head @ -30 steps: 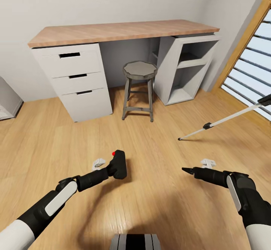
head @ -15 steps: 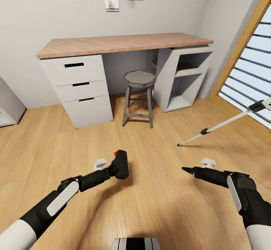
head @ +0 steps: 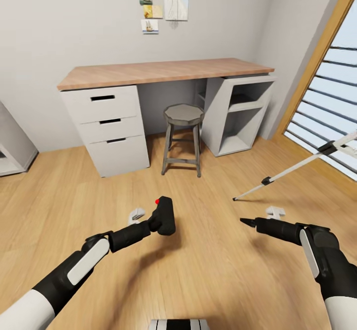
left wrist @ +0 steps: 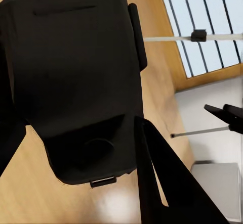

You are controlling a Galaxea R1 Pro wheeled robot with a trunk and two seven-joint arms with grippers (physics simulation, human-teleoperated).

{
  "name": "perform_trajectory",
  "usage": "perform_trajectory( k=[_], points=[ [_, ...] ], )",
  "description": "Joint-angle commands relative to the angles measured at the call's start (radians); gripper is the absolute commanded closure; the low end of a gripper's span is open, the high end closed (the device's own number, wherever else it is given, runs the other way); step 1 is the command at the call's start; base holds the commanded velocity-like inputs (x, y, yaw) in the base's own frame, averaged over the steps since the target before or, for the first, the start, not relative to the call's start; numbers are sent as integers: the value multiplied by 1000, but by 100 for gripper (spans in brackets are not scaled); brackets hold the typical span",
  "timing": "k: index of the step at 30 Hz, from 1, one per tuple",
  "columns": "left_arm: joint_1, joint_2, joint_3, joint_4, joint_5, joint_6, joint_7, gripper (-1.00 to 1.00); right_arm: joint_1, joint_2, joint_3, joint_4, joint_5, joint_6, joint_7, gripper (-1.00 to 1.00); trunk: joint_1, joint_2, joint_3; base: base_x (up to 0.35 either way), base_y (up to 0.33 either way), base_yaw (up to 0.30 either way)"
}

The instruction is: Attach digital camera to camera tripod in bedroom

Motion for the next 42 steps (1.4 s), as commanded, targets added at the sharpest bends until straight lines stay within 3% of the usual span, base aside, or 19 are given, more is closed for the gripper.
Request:
perform_trajectory(
  k=[1,5,35,42],
  points=[
    [-1,0,-1,0,8,4,-4,100,-1,0,-1,-1,-3,14,2,-100,-1,0,3,0,0,0],
    [-1,-4,0,5,8,4,-3,100,-1,0,-2,-5,-5,63,2,-100,-2,1,19,0,0,0],
    [-1,-9,4,26,11,4,-2,100,-1,1,0,1,-13,65,3,-100,-16,8,135,0,0,0],
    [-1,-8,4,48,59,4,-1,100,-1,6,4,9,-7,64,2,-100,-19,10,162,0,0,0]
  ],
)
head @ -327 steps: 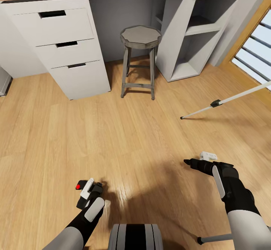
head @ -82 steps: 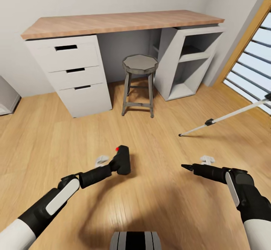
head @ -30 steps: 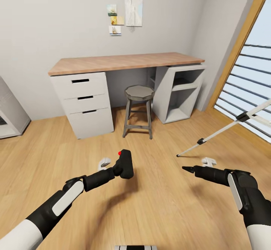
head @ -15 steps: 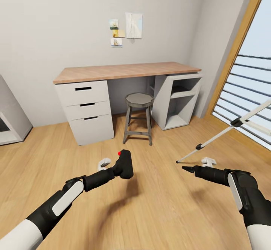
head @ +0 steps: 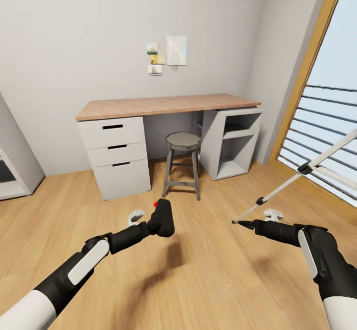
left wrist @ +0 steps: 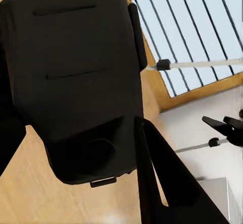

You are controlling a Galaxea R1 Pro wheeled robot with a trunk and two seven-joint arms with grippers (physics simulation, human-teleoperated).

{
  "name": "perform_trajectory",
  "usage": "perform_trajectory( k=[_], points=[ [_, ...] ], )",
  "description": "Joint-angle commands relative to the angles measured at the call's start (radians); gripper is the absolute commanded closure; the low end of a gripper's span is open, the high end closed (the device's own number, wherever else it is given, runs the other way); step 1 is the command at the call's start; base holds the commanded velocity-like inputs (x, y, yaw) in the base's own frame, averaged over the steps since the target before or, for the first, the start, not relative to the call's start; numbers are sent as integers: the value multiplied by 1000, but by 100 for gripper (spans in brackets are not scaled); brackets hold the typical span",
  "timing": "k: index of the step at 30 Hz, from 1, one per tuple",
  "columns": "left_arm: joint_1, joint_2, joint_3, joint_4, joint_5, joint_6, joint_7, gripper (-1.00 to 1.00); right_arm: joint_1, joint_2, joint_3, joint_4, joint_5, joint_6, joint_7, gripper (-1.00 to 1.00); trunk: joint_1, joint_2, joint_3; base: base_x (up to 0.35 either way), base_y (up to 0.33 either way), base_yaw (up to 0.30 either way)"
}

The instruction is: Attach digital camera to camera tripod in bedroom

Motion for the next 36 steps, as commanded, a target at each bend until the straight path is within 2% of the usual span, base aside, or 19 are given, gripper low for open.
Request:
perform_trajectory(
  k=[1,14,31,36],
  points=[
    [-1,0,-2,8,22,4,-4,100,-1,3,0,1,-3,7,1,-100,-1,0,3,0,0,0],
    [-1,0,-1,21,36,4,-3,100,0,16,4,5,0,5,-3,-100,-6,3,53,0,0,0],
    [-1,0,-1,22,37,4,-2,100,0,16,5,16,1,6,-2,-100,-14,7,119,0,0,0],
    [-1,0,-1,30,37,4,-2,100,-1,16,5,17,1,7,-2,-100,-33,41,135,0,0,0]
  ],
)
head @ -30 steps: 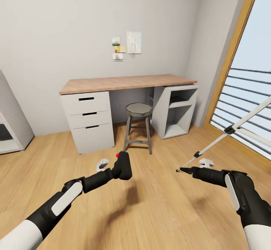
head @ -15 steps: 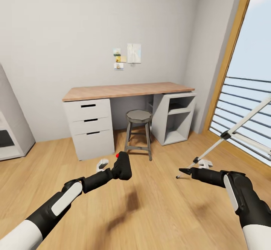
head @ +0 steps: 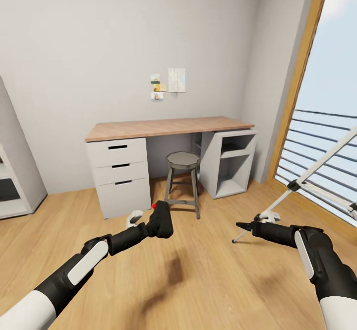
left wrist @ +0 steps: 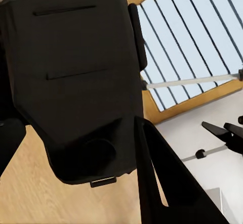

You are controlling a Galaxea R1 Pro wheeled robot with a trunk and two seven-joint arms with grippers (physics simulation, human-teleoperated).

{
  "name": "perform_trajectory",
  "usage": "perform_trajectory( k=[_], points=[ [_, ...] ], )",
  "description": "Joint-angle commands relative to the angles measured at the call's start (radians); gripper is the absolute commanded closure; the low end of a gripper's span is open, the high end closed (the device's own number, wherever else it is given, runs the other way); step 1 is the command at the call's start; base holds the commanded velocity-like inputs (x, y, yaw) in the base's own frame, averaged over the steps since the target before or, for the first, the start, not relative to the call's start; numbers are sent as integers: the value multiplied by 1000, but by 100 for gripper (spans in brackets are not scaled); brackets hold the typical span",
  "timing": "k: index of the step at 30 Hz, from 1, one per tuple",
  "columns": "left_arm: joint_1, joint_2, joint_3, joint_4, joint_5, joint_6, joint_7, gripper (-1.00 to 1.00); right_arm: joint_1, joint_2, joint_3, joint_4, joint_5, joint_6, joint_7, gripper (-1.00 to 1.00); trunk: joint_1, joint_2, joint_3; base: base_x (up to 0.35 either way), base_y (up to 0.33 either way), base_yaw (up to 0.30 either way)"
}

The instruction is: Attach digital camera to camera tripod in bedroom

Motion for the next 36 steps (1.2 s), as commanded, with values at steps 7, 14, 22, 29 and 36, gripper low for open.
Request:
perform_trajectory(
  k=[7,14,22,29,36],
  points=[
    [-1,0,0,28,10,3,-4,100,0,0,-1,0,-3,6,1,-100,-27,49,21,0,0,0],
    [-1,-5,0,51,10,2,3,100,0,0,-1,0,-2,5,0,-100,-54,98,43,0,0,0],
    [-1,-45,0,65,4,-1,177,100,-1,0,-1,0,-1,5,0,-100,-85,154,68,0,0,0],
    [-1,-51,0,55,7,-42,370,100,0,0,-1,0,-1,6,0,-100,-111,203,90,0,0,0],
    [-1,-51,0,53,8,-69,412,100,0,0,-1,0,-1,6,0,-100,-138,252,112,0,0,0]
  ],
)
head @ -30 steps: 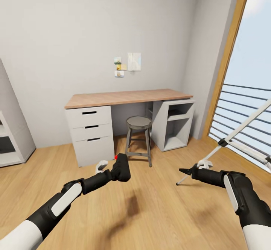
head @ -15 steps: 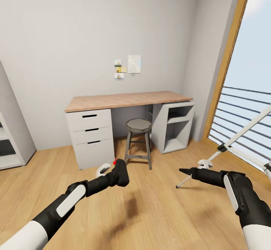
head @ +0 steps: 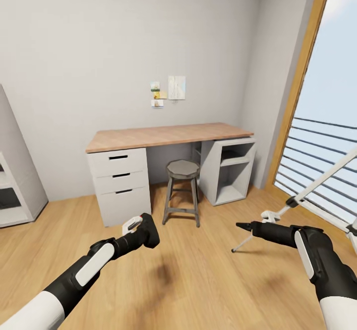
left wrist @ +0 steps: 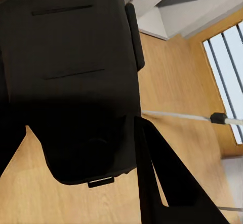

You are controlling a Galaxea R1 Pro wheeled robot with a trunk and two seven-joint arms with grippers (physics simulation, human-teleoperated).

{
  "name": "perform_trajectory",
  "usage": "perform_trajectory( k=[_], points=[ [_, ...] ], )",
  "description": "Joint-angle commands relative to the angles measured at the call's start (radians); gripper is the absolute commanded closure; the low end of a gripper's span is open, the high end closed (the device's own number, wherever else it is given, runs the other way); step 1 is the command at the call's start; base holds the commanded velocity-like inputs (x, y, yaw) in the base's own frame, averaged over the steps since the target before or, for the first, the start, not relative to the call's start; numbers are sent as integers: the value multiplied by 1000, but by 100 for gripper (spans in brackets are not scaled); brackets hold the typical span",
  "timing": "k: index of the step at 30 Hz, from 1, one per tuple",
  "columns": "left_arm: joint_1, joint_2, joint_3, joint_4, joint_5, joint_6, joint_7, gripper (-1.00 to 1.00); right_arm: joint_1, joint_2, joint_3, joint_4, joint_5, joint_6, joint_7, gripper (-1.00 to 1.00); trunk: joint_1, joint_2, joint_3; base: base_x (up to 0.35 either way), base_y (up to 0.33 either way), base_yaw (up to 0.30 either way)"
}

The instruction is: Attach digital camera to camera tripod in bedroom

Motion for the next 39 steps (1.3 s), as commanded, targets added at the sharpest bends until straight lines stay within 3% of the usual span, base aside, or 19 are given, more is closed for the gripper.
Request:
perform_trajectory(
  k=[1,39],
  points=[
    [-1,1,-3,-2,11,0,5,100,-1,0,-1,0,-3,7,1,-100,-4,7,2,0,0,0],
    [-1,1,-3,8,11,-1,8,100,0,0,-1,0,-3,9,1,-100,-150,273,121,0,0,0]
  ],
)
